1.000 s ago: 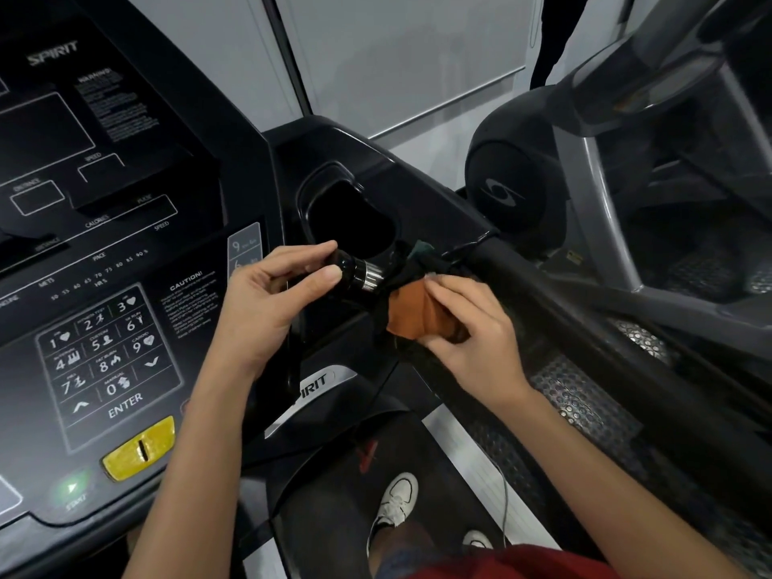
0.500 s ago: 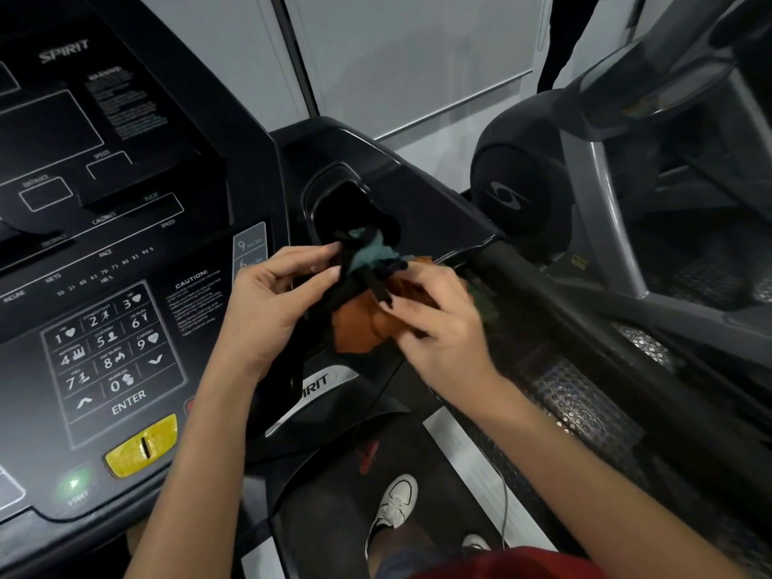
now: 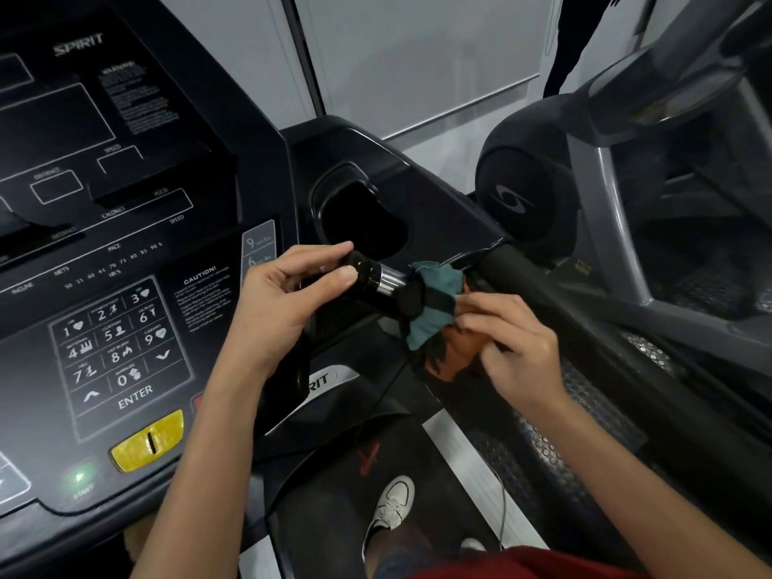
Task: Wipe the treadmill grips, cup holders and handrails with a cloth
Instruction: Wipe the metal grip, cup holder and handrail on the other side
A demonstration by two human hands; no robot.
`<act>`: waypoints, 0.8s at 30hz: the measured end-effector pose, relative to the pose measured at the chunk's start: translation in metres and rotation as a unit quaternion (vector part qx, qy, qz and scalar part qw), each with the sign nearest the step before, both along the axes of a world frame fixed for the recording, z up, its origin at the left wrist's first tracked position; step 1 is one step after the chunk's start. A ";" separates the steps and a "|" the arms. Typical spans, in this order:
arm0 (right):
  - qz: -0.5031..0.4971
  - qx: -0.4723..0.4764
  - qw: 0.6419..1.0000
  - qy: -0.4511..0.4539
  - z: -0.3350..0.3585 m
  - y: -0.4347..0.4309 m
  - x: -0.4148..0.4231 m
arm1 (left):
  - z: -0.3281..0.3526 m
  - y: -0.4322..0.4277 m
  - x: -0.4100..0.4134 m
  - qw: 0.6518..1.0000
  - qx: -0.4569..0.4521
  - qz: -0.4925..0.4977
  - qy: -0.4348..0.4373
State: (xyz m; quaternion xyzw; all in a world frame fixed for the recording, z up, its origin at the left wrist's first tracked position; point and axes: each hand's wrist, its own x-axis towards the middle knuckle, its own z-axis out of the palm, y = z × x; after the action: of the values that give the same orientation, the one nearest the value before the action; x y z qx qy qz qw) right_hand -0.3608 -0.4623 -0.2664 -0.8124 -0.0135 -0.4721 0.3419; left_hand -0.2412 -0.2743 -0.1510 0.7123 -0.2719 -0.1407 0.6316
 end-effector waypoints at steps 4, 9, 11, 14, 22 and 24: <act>0.057 0.061 0.995 0.047 0.033 0.007 0.015 | -0.001 0.000 0.000 1.000 0.005 0.006 -0.003; 0.234 0.168 0.938 0.193 0.088 0.012 0.053 | 0.000 -0.003 -0.001 1.000 -0.010 0.002 -0.002; 0.282 0.225 0.896 0.257 0.096 0.003 0.062 | 0.000 -0.004 -0.002 1.000 -0.014 0.012 0.003; 0.302 0.253 0.856 0.336 0.095 -0.010 0.073 | -0.001 -0.002 0.000 1.000 -0.008 0.012 0.008; 0.254 0.080 0.854 0.446 0.091 -0.037 0.069 | 0.001 0.000 0.001 1.000 0.008 0.003 0.003; 0.228 -0.007 0.876 0.424 0.103 -0.030 0.073 | 0.001 0.000 0.001 1.000 0.009 0.007 0.000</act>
State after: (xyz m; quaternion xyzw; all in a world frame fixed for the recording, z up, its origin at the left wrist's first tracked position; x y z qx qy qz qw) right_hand -0.2874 -0.4926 -0.1638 -0.9114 -0.0555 0.0089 0.4076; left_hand -0.2399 -0.2744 -0.1502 0.7196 -0.2653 -0.1388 0.6265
